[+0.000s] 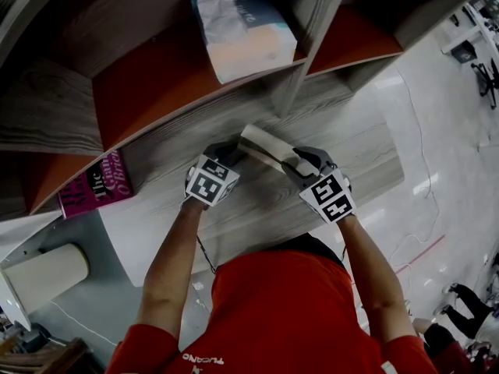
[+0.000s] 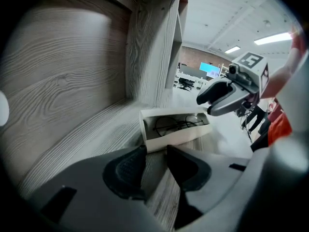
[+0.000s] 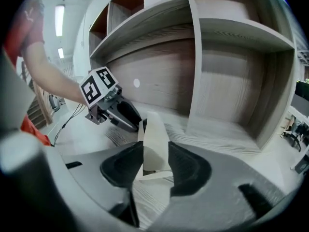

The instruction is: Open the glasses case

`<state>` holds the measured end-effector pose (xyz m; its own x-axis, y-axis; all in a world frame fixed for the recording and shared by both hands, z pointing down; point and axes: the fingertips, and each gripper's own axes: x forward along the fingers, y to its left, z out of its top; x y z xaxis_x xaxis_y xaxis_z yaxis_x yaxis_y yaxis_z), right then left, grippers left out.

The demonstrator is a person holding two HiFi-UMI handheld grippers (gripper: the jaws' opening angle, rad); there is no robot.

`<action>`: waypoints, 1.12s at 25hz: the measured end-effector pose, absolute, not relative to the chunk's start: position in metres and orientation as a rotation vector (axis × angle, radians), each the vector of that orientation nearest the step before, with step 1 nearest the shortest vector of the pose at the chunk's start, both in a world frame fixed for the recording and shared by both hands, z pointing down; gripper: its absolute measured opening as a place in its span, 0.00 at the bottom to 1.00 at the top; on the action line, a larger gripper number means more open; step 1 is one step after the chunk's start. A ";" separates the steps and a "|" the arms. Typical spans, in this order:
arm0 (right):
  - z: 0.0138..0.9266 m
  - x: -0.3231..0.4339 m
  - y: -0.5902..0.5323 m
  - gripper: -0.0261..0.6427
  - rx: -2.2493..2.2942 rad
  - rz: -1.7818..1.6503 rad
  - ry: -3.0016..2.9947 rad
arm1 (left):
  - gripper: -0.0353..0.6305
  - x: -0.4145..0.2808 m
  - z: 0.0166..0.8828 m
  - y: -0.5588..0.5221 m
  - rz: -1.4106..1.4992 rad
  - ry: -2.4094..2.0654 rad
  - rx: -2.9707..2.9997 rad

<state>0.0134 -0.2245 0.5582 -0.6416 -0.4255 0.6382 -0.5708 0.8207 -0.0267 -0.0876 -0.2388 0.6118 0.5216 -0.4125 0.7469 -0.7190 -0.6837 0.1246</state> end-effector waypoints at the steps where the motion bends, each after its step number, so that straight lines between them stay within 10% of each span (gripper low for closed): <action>1: 0.556 0.014 -0.226 0.28 0.735 0.291 -2.367 | 0.25 -0.087 0.612 -0.239 0.989 -0.930 2.343; 7: 0.546 0.021 -0.240 0.13 0.821 0.253 -2.375 | 0.25 -0.087 0.611 -0.239 0.989 -0.937 2.335; 28: 0.557 0.044 -0.272 0.13 0.970 0.317 -2.343 | 0.25 -0.086 0.610 -0.239 1.011 -0.959 2.320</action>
